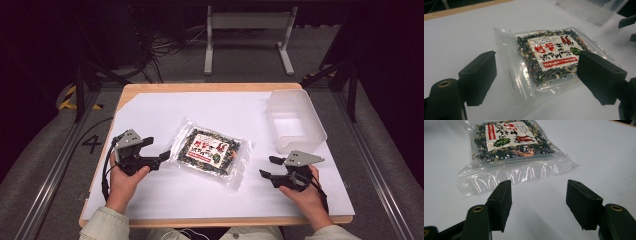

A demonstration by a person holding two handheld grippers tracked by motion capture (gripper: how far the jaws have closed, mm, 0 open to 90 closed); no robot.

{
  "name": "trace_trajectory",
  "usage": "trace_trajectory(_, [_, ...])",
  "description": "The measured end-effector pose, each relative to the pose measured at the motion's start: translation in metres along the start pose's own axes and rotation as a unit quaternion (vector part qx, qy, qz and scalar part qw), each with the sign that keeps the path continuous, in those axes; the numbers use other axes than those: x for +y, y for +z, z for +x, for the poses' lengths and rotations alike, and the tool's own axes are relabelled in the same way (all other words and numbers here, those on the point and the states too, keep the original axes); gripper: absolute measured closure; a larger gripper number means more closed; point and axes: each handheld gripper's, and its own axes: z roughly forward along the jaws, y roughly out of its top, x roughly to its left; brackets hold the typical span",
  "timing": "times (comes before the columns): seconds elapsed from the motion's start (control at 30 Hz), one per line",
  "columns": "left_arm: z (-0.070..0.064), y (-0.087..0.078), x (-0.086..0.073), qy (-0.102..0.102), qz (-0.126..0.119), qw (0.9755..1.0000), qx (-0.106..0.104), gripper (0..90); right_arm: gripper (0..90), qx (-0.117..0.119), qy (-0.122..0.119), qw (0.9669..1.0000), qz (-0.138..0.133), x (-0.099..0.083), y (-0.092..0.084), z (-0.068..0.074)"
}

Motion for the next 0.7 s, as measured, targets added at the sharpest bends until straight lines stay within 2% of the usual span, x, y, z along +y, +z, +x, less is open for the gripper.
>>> trace_trajectory(0.1, [0.003,0.003,0.002,-0.003,0.001,1.0000,-0.002,16.0,35.0,-0.001,0.001,1.0000,0.004,-0.001,0.001,-0.002])
trace_trajectory(0.27, [0.014,0.017,0.001,-0.029,0.011,0.9995,0.001,15.0,33.3,-0.002,-0.004,1.0000,0.007,-0.001,0.003,-0.001])
trace_trajectory(0.3, [0.014,0.017,0.001,-0.029,0.011,0.9995,0.001,15.0,33.1,-0.002,-0.006,1.0000,0.006,-0.001,0.002,0.000])
trace_trajectory(0.33, [0.017,0.022,0.000,-0.036,0.016,0.9992,0.004,15.0,33.0,-0.002,-0.007,1.0000,0.006,-0.001,0.002,0.000])
trace_trajectory(0.4, [0.018,0.024,0.000,-0.037,0.013,0.9992,0.012,16.1,32.6,-0.003,-0.010,0.9999,0.006,-0.001,0.003,0.001])
trace_trajectory(0.43, [0.020,0.025,-0.001,-0.034,-0.001,0.9991,0.028,18.1,32.4,-0.003,-0.010,0.9999,0.005,-0.001,0.003,0.001])
trace_trajectory(0.47, [0.022,0.026,-0.002,-0.040,-0.009,0.9988,0.026,19.3,32.1,-0.003,-0.011,0.9999,0.005,-0.001,0.003,0.001])
trace_trajectory(0.53, [0.026,0.029,-0.003,-0.047,-0.009,0.9987,0.016,19.5,31.6,-0.004,-0.012,0.9999,0.006,-0.001,0.003,0.001])
trace_trajectory(0.6, [0.028,0.035,-0.006,-0.054,0.001,0.9985,0.010,18.6,31.3,-0.005,-0.013,0.9999,0.006,-0.001,0.003,0.001])
trace_trajectory(0.7, [0.028,0.044,-0.011,-0.049,0.021,0.9985,0.007,17.9,31.0,-0.005,-0.014,0.9999,0.006,-0.001,0.003,0.002])
